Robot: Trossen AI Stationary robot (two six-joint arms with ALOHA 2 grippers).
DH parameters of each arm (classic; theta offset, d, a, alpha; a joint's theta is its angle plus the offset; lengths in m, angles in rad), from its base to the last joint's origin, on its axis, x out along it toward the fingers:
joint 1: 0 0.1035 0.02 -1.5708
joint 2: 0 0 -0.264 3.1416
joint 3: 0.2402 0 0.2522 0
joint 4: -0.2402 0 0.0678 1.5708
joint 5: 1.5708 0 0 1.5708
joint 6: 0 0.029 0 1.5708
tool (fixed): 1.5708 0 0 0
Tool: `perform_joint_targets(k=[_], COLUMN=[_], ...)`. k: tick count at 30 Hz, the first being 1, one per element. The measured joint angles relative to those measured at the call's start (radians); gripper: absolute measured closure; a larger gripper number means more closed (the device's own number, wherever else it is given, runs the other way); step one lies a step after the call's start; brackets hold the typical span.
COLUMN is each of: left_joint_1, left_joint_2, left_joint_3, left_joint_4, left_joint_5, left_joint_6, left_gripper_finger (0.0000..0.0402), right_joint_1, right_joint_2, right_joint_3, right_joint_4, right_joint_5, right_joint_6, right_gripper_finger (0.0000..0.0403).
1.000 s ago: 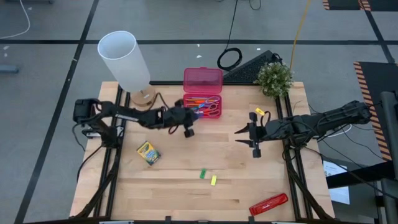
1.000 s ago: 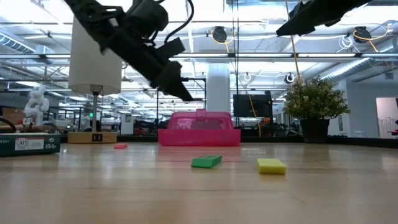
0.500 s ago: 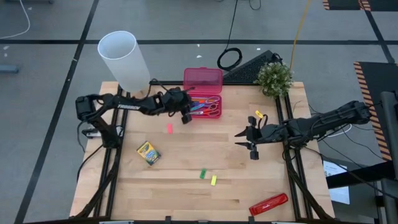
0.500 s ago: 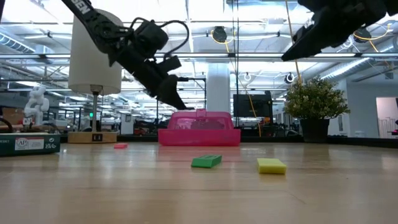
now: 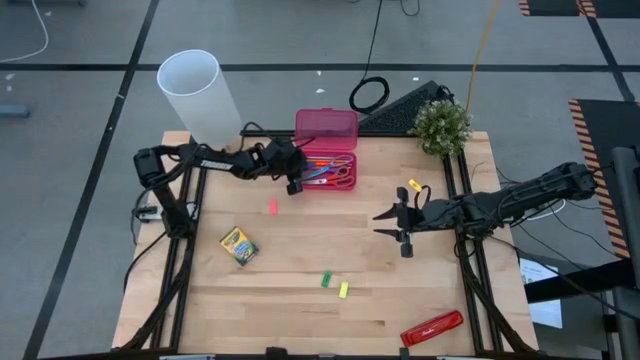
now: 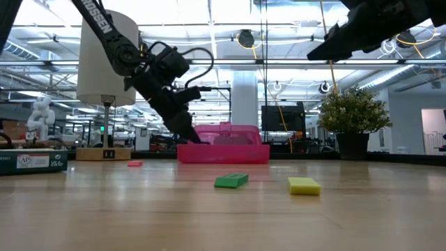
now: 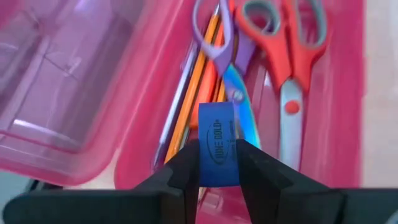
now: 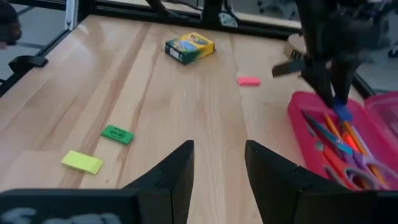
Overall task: Pack school essentials
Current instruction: Put the blue eraser into the red supply box, then put the green eraser into the red supply box
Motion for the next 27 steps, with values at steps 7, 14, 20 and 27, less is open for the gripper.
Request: perform_joint_targets(k=[7,14,20,27], left_joint_1=[0.003,-0.015,-0.053,-0.115], left_joint_2=[0.062,0.057,0.045,-0.086], left_joint_3=[0.0,0.0,0.0,0.0], left_joint_4=[0.021,0.016,0.009,-0.037], left_joint_5=[-0.017,-0.067,-0.186,-0.211], left_joint_6=[0.034,-0.002,-0.02,-0.022], left_gripper_finger=[0.0301,0.0248,0.0192,0.0181], right_joint_1=[-0.003,-0.036,-0.067,-0.077], right_joint_2=[0.0,0.016,0.101,0.303], right_joint_3=[0.0,0.0,0.0,0.0], right_joint_4=[0.035,0.036,0.065,0.275], right_joint_5=[0.0,0.0,0.0,-0.024], right_joint_6=[-0.043,-0.065,-0.066,-0.092], right_gripper_finger=[0.0264,0.0264,0.0264,0.0264])
